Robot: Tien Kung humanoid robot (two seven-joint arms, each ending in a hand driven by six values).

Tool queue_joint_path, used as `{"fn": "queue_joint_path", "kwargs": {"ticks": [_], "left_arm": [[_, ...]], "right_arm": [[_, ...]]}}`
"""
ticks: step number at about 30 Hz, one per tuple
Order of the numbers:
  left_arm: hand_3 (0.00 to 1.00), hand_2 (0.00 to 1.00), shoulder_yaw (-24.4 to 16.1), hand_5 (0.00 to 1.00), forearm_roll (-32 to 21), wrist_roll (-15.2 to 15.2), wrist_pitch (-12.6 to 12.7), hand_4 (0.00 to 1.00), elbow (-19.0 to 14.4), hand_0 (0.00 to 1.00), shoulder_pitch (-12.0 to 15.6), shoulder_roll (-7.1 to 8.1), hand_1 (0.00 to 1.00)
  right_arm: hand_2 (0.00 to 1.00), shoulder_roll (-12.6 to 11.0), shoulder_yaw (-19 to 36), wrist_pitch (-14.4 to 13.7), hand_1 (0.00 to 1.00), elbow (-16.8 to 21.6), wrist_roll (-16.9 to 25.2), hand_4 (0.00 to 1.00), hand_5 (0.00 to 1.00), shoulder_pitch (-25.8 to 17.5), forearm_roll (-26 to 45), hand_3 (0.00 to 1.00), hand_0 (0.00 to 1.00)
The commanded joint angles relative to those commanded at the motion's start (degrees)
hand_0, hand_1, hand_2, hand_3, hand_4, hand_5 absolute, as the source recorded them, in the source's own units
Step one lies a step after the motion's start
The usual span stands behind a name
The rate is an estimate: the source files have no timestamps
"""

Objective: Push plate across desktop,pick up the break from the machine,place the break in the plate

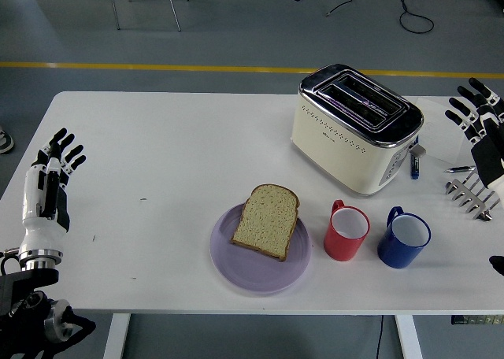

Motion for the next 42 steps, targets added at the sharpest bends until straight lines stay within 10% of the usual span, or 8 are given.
{"fn": "queue_joint_path", "kwargs": {"ticks": [42], "left_arm": [[0.850,0.878,-2.95,0.951,-6.12,11.81,-13.08,0.560,-1.23,0.841,-0.99,1.76,0.875]], "right_arm": [[0.821,1.48,2.34,0.64,0.774,-1.02,-3.79,0.520,0.507,0.51,-0.96,0.801,0.833]]}}
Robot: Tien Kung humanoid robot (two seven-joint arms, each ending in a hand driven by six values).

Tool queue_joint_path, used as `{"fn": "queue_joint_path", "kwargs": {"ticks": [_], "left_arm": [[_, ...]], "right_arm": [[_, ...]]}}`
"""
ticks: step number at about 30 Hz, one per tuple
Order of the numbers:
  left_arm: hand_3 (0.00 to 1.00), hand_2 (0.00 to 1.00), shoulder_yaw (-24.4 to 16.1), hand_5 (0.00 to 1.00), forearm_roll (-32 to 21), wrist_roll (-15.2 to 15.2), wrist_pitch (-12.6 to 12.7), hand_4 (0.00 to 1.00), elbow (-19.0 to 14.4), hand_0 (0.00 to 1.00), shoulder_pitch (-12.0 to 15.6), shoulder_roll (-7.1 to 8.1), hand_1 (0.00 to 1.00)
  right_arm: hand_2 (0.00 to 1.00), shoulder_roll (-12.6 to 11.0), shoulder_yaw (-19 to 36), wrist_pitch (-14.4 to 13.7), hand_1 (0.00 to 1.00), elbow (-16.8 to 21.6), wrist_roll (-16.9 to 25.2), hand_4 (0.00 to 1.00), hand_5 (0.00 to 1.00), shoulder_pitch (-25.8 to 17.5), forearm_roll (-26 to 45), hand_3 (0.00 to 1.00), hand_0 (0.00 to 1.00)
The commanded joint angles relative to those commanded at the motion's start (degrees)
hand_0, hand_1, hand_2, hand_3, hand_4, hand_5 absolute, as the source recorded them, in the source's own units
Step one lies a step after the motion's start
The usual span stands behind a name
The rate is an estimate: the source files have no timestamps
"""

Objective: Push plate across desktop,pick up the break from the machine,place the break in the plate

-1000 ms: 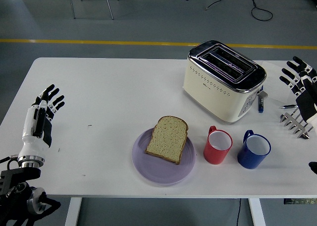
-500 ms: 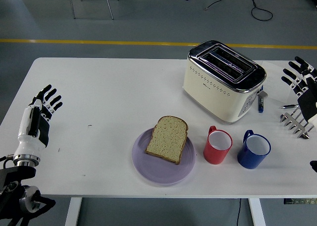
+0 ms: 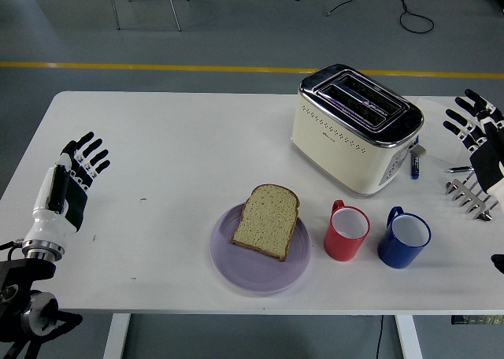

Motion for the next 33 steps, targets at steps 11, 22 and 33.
{"fn": "queue_joint_path", "kwargs": {"ticks": [11,22,33], "left_arm": [[0.852,0.877,-0.19,0.950,-0.63,2.06,-2.93,0.556,-0.03,0.839,-0.16,0.07,0.877],[0.851,0.869,-0.34,0.958,-0.81,2.10,-3.06,0.554,0.18,0.843,-0.33,-0.19,0.862],[0.852,0.870,0.24,0.970,-0.89,2.10,-3.27,0.554,0.22,0.844,0.47,-0.26,0.863]], "right_arm": [[0.832,0.27,0.40,1.24,0.774,-0.36,0.40,0.519,0.507,-0.01,-0.41,0.810,0.835],[0.833,0.41,0.34,1.26,0.777,-0.44,0.03,0.519,0.507,0.31,-0.67,0.813,0.837],[0.835,0.41,0.30,1.28,0.778,-0.65,-0.09,0.523,0.512,-0.73,-0.95,0.815,0.838]]}}
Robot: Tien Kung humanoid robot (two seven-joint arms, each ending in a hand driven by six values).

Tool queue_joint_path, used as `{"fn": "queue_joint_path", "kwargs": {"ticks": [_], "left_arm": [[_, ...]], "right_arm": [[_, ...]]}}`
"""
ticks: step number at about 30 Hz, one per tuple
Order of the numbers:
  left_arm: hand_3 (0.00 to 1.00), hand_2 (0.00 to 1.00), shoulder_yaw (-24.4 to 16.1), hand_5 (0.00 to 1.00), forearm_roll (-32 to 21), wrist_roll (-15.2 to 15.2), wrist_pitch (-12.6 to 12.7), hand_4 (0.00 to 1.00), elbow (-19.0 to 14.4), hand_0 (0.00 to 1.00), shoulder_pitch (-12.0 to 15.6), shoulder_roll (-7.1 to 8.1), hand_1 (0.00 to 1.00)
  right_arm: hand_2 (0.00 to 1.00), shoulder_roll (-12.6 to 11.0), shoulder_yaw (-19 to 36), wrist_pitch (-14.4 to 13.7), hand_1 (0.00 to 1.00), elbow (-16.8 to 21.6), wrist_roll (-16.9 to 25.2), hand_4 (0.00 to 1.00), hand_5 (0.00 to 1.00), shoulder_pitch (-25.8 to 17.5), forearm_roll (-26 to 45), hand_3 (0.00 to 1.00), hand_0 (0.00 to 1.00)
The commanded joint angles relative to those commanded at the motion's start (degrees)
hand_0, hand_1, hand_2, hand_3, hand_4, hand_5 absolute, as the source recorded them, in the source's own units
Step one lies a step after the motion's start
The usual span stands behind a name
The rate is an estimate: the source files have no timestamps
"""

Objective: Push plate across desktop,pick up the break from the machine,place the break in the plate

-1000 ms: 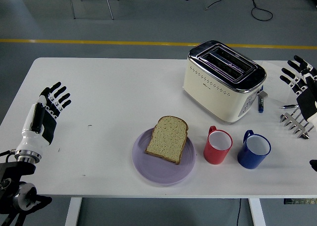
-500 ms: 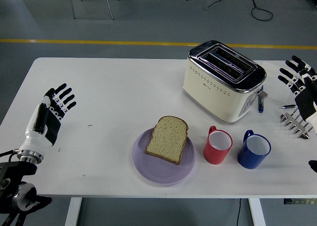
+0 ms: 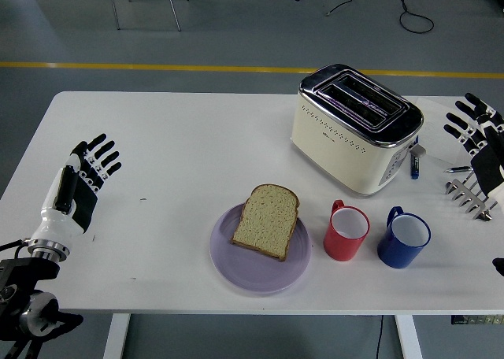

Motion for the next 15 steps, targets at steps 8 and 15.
{"fn": "queue_joint_path", "kwargs": {"ticks": [8,15], "left_arm": [[0.847,0.859,0.64,0.982,-0.06,-0.04,0.19,0.551,0.17,0.841,0.71,0.22,0.853],[0.845,0.858,1.35,0.996,-0.04,-0.08,0.26,0.555,0.25,0.840,1.20,0.25,0.853]], "right_arm": [[0.839,-0.14,-0.25,0.01,0.780,-0.10,-0.05,0.534,0.522,-0.54,-0.64,0.821,0.839],[0.840,-0.04,0.14,-0.06,0.782,-0.14,0.02,0.535,0.523,-1.39,-0.81,0.822,0.840]]}}
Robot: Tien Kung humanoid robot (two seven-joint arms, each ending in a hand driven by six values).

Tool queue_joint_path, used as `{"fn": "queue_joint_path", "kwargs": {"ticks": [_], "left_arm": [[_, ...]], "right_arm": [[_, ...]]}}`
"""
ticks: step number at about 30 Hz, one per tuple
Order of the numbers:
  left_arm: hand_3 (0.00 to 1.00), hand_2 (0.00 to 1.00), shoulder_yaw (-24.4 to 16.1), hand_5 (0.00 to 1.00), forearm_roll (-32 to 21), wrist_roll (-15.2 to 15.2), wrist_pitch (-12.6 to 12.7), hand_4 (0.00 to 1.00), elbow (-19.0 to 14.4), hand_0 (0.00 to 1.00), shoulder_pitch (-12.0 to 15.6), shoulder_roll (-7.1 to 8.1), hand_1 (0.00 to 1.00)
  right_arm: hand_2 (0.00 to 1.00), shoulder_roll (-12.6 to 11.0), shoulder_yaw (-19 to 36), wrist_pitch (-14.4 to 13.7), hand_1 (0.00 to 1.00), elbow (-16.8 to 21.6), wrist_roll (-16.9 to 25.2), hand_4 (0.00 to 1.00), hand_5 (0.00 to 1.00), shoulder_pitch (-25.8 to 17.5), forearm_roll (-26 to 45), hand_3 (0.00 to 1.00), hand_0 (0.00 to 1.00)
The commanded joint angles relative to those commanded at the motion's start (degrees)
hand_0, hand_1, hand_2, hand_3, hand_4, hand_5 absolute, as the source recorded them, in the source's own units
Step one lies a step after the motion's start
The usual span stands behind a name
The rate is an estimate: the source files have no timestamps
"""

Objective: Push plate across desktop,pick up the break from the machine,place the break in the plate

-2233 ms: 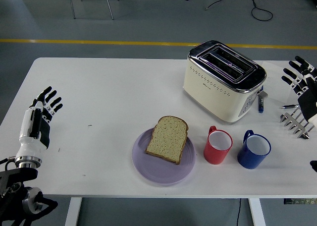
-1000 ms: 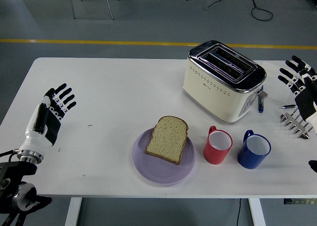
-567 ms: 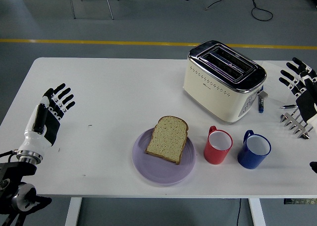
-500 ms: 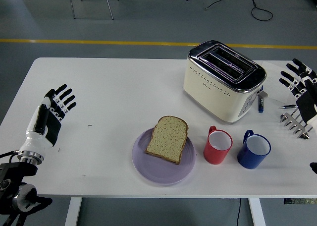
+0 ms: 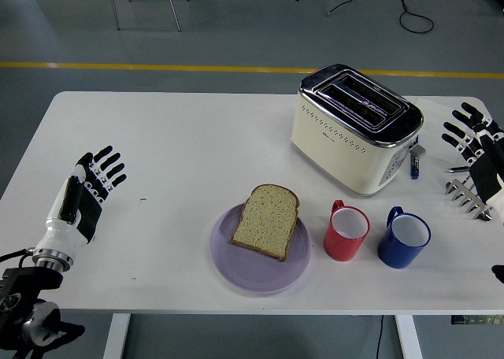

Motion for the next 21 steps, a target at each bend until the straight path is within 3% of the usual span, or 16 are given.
{"fn": "queue_joint_path", "kwargs": {"ticks": [21], "left_arm": [[0.838,0.853,0.21,0.998,0.07,-0.19,0.31,0.563,0.33,0.839,-0.45,-0.11,0.850]], "right_arm": [[0.839,-0.10,0.81,0.12,0.783,0.44,0.00,0.535,0.524,-0.24,0.69,0.823,0.840]]}}
